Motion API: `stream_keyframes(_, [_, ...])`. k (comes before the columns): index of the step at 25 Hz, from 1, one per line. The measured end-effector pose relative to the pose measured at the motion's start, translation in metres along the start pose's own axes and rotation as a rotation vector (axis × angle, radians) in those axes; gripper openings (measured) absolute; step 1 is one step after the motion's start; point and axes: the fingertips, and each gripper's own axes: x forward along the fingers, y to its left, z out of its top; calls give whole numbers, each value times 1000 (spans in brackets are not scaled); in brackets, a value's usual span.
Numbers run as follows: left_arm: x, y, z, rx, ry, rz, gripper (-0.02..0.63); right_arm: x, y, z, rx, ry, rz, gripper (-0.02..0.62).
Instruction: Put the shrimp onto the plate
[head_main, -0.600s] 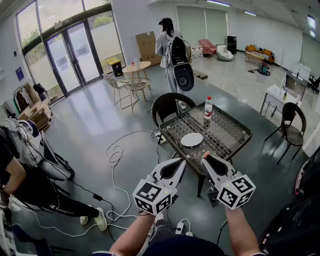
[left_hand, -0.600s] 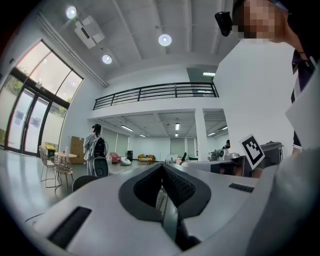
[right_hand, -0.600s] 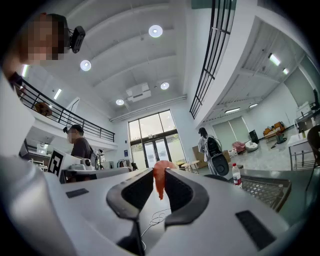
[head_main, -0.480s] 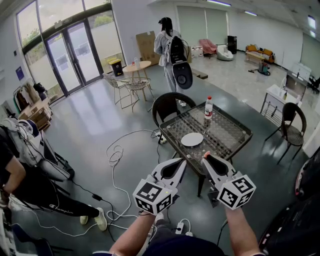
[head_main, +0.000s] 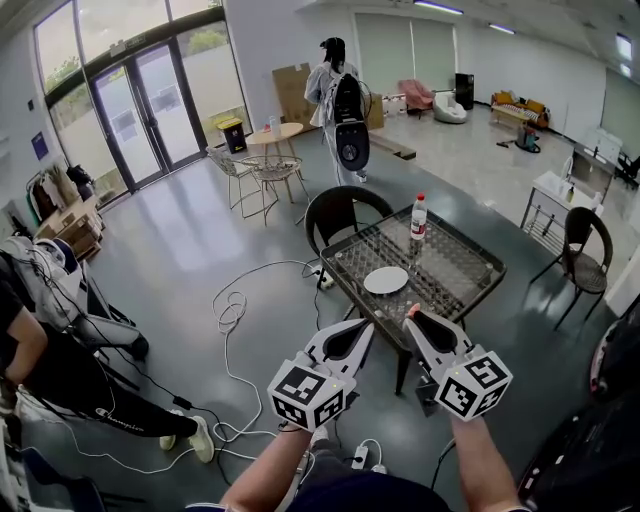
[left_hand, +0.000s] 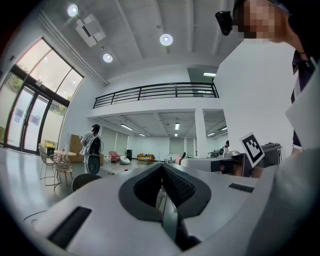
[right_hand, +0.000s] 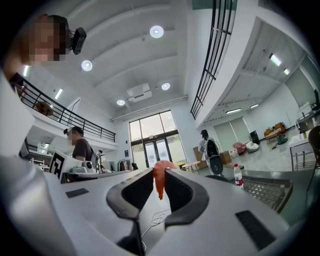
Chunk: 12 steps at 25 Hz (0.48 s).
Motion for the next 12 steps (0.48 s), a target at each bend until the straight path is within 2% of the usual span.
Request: stream_keyframes(12, [12, 34, -8, -27, 21, -31, 9, 30, -14, -9, 26, 20, -28, 72])
